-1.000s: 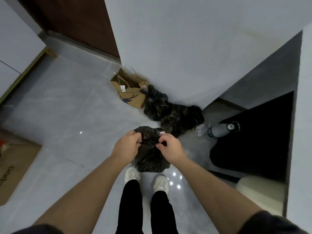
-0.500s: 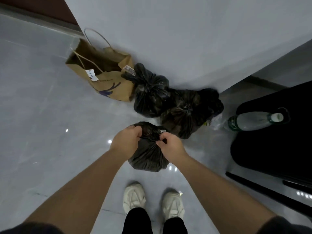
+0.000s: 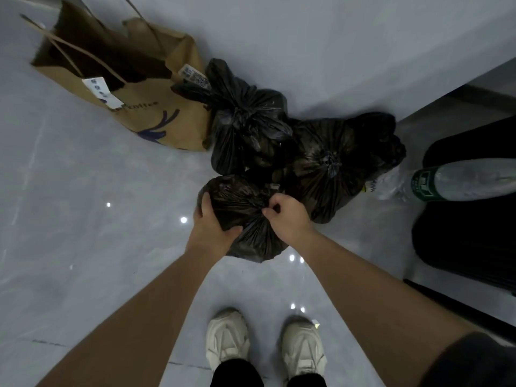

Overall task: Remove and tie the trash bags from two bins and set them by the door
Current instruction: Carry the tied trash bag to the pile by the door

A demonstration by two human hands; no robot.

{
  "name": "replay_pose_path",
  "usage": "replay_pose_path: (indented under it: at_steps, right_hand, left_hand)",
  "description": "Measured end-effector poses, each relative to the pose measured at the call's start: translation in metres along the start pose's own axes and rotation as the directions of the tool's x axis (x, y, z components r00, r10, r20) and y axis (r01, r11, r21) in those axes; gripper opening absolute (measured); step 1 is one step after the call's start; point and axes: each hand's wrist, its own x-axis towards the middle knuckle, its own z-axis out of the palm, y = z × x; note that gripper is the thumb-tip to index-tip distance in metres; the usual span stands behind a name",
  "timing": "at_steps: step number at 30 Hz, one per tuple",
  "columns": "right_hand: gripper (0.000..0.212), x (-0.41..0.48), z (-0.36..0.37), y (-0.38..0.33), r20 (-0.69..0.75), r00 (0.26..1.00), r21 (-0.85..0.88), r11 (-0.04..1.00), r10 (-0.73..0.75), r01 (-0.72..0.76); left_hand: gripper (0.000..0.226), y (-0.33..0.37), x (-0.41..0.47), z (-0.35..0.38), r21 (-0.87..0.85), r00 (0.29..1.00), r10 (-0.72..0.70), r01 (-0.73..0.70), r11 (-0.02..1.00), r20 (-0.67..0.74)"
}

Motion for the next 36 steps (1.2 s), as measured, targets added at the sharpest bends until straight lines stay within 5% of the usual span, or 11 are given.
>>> replay_pose_path:
  at_steps: [6,11,14,17,22,25,32,36]
  right_hand:
    - [0.007,0.007,0.003,-0.003,-0.144,0.987,0.123,0.988,-0.077,0.095]
    - [0.011,0.018,0.013,0.008,-0.104,0.994,0.136,0.99,-0.018,0.032]
    - [0.021,0.011,0.013,0.02,-0.131,0.991,0.224,0.974,-0.007,0.036]
    - [0.034,-0.004,0.008,0.038,-0.192,0.969,0.319,0.944,0.152,-0.085]
    - [0.049,-0.015,0.005,0.054,0.003,0.887,0.498,0.769,0.462,-0.402]
    - [0.052,-0.008,0.01,0.053,0.208,0.816,0.611,0.58,0.539,-0.539]
    - [0.044,0.015,0.029,0.068,0.28,0.798,0.797,0.334,0.533,-0.503]
    - [0.045,0.015,0.024,0.072,0.264,0.804,0.766,0.39,0.533,-0.511]
  left_hand:
    - [0.108,0.001,0.014,0.009,-0.107,0.992,0.105,-0.098,0.989,0.065]
    - [0.104,-0.01,0.026,0.027,-0.081,0.98,0.082,-0.068,0.994,0.179]
    - [0.1,-0.018,0.02,0.028,-0.097,0.996,0.08,-0.076,0.992,0.043]
    - [0.108,-0.026,0.01,0.022,-0.158,0.998,-0.021,0.011,0.987,-0.059]
    - [0.107,-0.012,0.011,0.029,-0.274,0.959,-0.245,0.276,0.921,0.144]
    - [0.097,0.002,0.028,0.044,-0.216,0.967,-0.199,0.231,0.949,0.16]
    - [0.086,0.003,0.046,0.075,-0.219,0.971,-0.068,0.12,0.968,0.231]
    - [0.073,0.004,0.044,0.062,-0.302,0.962,-0.059,0.142,0.943,0.267]
